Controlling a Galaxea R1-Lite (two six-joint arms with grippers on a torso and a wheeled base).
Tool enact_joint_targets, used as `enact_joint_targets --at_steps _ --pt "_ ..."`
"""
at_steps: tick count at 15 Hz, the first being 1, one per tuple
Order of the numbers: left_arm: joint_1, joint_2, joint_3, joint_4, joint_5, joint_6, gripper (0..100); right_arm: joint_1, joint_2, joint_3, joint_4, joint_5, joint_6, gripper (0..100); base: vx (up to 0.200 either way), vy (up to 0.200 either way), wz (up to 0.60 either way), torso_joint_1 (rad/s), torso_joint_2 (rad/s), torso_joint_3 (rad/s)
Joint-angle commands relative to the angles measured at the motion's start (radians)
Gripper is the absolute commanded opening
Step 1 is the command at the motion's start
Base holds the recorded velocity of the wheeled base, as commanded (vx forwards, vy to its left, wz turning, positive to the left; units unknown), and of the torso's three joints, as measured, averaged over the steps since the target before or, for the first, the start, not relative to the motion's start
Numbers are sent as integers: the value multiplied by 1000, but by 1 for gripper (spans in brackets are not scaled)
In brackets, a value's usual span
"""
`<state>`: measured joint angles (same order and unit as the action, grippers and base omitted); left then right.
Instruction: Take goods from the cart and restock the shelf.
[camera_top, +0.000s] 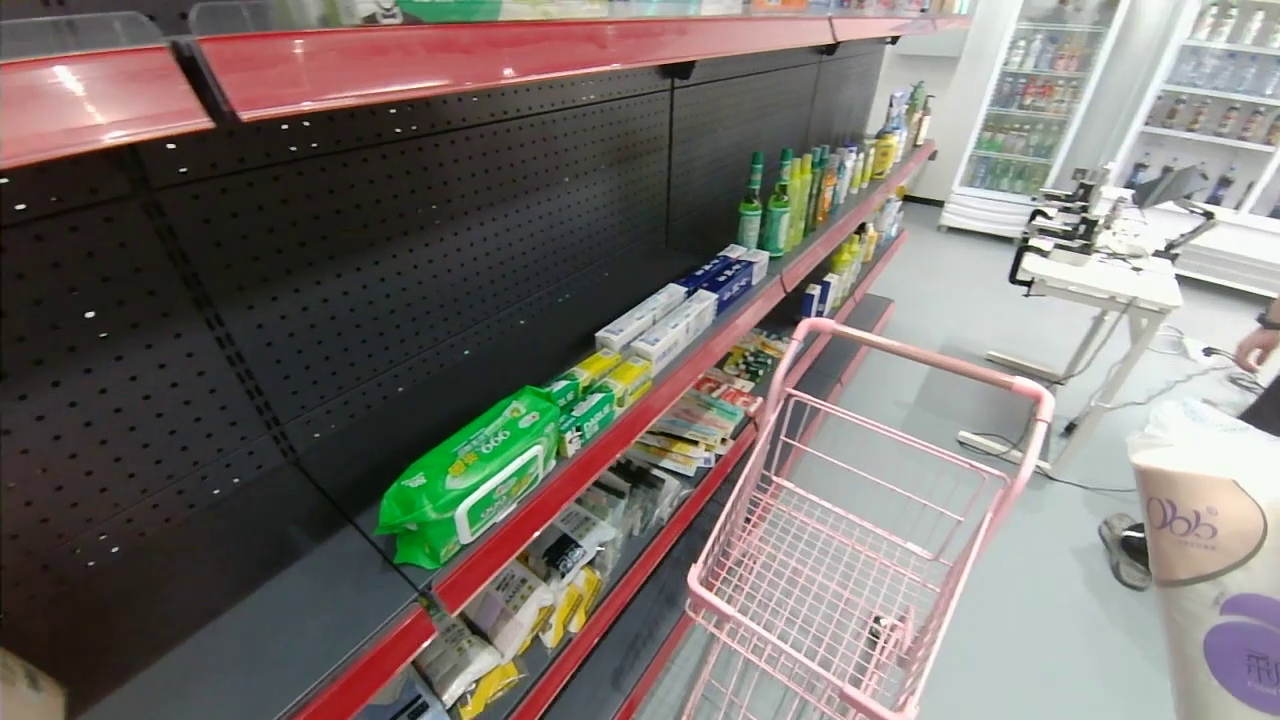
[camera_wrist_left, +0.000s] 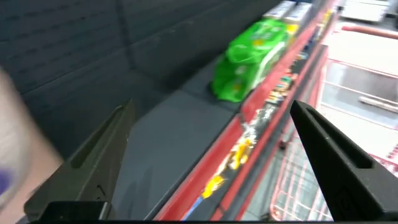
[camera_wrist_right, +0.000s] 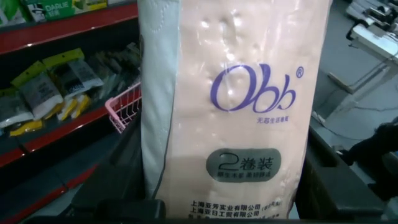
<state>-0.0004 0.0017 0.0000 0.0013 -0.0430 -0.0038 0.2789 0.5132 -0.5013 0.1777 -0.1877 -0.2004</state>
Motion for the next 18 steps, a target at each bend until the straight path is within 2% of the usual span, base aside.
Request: enact_joint_targets --at_steps 1,18 --pt "0 0 0 0 0 -1 100 2 7 7 -1 -1 -1 0 0 0 600 2 2 -2" --pt "0 0 0 0 0 -1 100 3 31 7 -7 2 -1 0 0 0 600 1 4 3"
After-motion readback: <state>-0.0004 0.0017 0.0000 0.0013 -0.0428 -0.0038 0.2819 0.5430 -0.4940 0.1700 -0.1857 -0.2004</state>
